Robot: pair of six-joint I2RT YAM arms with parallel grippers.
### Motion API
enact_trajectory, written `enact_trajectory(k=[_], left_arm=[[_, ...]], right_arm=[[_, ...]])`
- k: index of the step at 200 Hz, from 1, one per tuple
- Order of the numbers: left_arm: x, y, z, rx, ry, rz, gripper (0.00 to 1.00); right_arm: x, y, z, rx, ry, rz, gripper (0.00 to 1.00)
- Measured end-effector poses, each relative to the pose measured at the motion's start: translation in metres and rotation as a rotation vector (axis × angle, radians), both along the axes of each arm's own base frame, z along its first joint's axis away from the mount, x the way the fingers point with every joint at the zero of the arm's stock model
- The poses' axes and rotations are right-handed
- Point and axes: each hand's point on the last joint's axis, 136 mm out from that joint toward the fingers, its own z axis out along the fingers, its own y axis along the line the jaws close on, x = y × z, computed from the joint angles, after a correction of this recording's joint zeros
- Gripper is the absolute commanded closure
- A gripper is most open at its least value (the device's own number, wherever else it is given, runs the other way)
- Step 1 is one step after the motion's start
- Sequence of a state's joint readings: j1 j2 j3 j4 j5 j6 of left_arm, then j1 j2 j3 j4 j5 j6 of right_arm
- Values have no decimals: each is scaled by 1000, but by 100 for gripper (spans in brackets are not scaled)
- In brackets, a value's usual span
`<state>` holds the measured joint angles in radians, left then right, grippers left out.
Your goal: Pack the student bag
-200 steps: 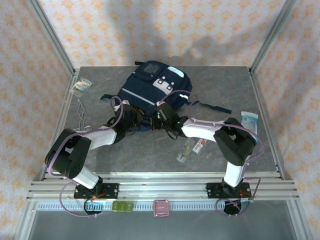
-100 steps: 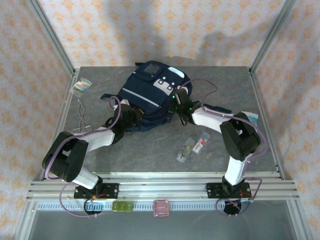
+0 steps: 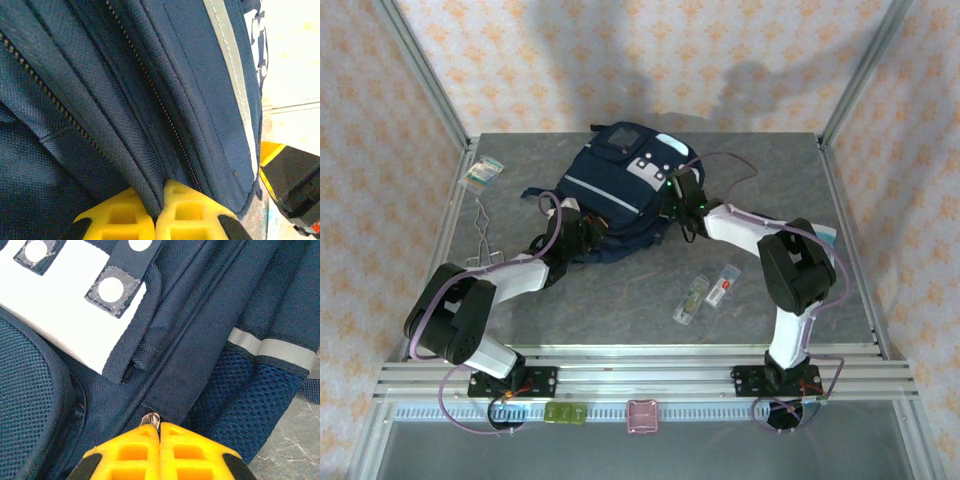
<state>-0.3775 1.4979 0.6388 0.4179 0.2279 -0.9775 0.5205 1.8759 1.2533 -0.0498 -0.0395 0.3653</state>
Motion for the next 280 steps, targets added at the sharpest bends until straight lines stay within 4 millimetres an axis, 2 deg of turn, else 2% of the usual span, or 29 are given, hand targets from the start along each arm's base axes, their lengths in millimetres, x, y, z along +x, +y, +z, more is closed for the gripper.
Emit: enact_trajectory(k=[4, 11, 25, 40, 57, 78, 105, 127, 140, 153, 165, 179, 184, 197, 212, 249, 275, 280], left_arm=[[0, 0, 0, -1, -2, 0, 100], [0, 0, 1, -1, -4, -1, 100], [0, 0, 2, 3, -7, -3, 100], [-1, 4, 0, 14, 1, 1, 100], [-1, 8, -2, 29, 9, 3, 100], [-2, 9, -4, 43, 12, -5, 100], [-4, 9, -3, 58, 11, -15, 100], [-6, 10, 0, 64, 9, -19, 100], [-7, 10, 1, 66, 8, -23, 100], [-7, 10, 0, 68, 10, -27, 100], [-8, 9, 0, 73, 10, -34, 100], [-8, 9, -1, 78, 12, -40, 100], [-8, 9, -1, 79, 9, -44, 100], [-6, 8, 1, 88, 3, -52, 100], [-1, 11, 1, 106, 6, -53, 100], [20, 28, -6, 189, 40, -49, 100], [42, 35, -3, 237, 36, -58, 100], [45, 35, -2, 244, 35, -60, 95]], right_arm=[[1, 1, 0, 0, 2, 1, 99], [3, 2, 0, 2, 10, 5, 90], [3, 1, -2, 5, 25, 0, 64], [10, -17, -2, 8, 31, -63, 49], [19, -48, 2, 11, 34, -143, 48], [27, -75, 23, 48, 8, -215, 44], [50, -83, 56, 131, -38, -244, 38], [85, -82, 71, 191, -72, -247, 37], [110, -79, 65, 212, -68, -246, 39], [135, -74, 49, 223, -47, -241, 42], [154, -69, 24, 224, -3, -237, 45], [164, -66, -7, 209, 56, -240, 49], [163, -66, -19, 200, 83, -244, 50], [157, -69, -37, 181, 120, -258, 51], [144, -77, -39, 168, 121, -281, 51], [62, -119, -36, 94, 157, -372, 52], [11, -136, -37, 75, 188, -394, 50], [4, -138, -37, 73, 193, -394, 49]])
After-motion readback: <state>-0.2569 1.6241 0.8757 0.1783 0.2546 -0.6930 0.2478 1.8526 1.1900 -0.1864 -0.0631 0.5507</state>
